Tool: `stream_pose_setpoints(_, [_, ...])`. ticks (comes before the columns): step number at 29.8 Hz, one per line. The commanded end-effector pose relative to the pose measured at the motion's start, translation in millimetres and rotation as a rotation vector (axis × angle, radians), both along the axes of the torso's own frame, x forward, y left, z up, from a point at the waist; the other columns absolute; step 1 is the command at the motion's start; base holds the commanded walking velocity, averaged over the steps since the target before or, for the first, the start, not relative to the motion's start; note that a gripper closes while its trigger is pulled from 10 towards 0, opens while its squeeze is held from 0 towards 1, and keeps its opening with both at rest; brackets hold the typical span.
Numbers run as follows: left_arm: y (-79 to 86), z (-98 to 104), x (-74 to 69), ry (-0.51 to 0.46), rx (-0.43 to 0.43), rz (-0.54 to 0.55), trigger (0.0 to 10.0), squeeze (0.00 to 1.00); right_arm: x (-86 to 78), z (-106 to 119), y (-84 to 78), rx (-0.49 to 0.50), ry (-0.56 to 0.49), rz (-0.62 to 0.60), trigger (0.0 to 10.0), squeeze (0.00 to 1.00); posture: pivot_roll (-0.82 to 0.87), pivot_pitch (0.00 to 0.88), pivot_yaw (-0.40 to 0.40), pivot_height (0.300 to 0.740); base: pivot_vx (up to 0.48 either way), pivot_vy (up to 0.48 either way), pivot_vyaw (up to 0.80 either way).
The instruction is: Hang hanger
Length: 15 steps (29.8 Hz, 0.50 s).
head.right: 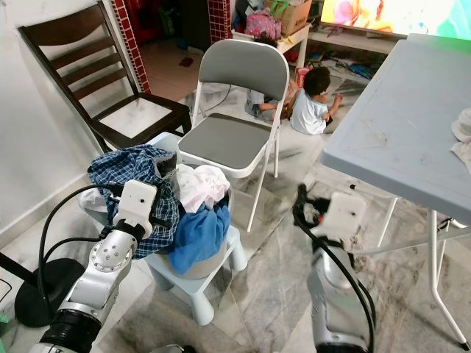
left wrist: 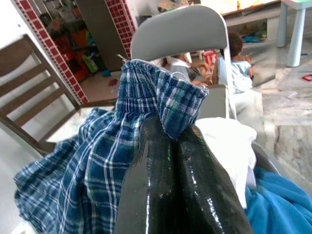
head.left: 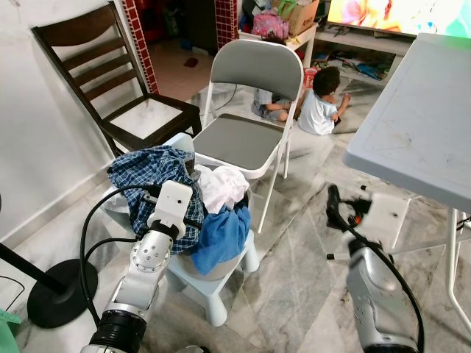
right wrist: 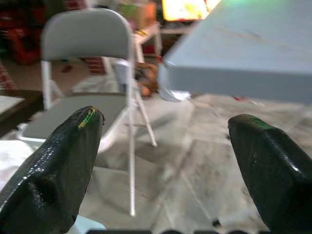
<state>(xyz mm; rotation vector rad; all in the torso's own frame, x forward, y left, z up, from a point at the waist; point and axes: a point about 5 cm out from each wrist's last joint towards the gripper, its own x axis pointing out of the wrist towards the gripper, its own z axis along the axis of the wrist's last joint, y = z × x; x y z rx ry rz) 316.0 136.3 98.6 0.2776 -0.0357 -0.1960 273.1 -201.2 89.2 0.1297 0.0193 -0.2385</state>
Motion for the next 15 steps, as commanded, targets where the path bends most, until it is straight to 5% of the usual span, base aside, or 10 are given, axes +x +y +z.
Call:
stream_pose_setpoints(1, [1.6, 1.4, 3.2, -0.005, -0.013, -0.003, 10.0, 0.00, -4.3, 1.5, -10.0, 0.007, -0.017, -0.047, 10.0, 0.00, -0.09, 0.000, 0.075, 0.740, 0.000, 0.000, 0.00])
stream_pose_setpoints(7, [-7.5, 2.2, 2.1, -0.007, -0.049, -0.049, 10.0, 0.00, -5.8, -2.1, -6.0, -0.002, 0.016, -0.002, 10.0, 0.00, -0.10, 0.043, 0.058, 0.740, 0.000, 0.000, -0.26])
stream_pose_setpoints(15, [-27.8, 2.5, -1.4, 0.012, -0.143, -0.148, 10.0, 0.00, -1.1, 9.5, 6.5, -0.046, -0.004, 0.092, 10.0, 0.00, -0.13, 0.095, 0.039, 0.740, 0.000, 0.000, -0.77])
